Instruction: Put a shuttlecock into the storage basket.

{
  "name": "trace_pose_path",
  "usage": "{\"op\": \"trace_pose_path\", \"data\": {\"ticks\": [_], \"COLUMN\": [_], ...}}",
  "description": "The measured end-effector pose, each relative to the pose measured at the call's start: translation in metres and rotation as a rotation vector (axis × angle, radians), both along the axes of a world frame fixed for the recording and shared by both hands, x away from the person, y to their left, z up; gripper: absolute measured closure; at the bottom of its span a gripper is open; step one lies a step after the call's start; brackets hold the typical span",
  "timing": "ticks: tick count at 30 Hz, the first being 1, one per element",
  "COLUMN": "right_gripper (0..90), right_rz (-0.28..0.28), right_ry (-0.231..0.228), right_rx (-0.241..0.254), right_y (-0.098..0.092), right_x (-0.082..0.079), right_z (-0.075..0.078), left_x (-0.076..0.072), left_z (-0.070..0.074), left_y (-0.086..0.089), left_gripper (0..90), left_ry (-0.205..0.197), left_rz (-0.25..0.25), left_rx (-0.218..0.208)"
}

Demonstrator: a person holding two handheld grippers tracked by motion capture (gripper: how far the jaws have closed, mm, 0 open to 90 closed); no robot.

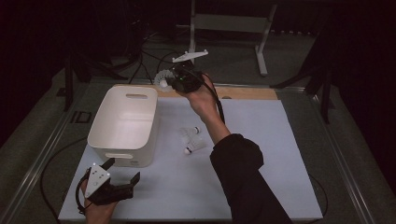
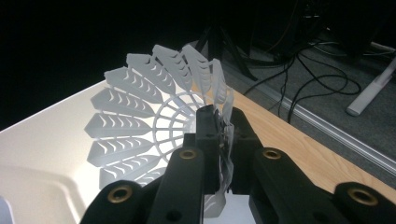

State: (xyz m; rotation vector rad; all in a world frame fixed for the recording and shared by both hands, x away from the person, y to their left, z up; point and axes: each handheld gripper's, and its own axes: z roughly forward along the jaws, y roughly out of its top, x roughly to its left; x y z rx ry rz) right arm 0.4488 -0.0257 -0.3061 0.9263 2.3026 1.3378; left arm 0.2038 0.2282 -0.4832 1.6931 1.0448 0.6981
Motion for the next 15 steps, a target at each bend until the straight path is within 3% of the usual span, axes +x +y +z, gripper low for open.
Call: {"op": "trace_pose_path", "data": {"ticks": [15], "right_gripper": [85.8], "right_rz": [0.024], "right_ry": [-0.005], "right_rx": [0.01], "right_y": [0.016], "right_x": [-0.005], "right_z": [0.004], "left_x": [0.0], "left_z": [0.0], "left_y": [0.0], "left_gripper": [0.3], "left_ry": [0.001], "left_rz": [0.004], "left_rx": [-0.004]}}
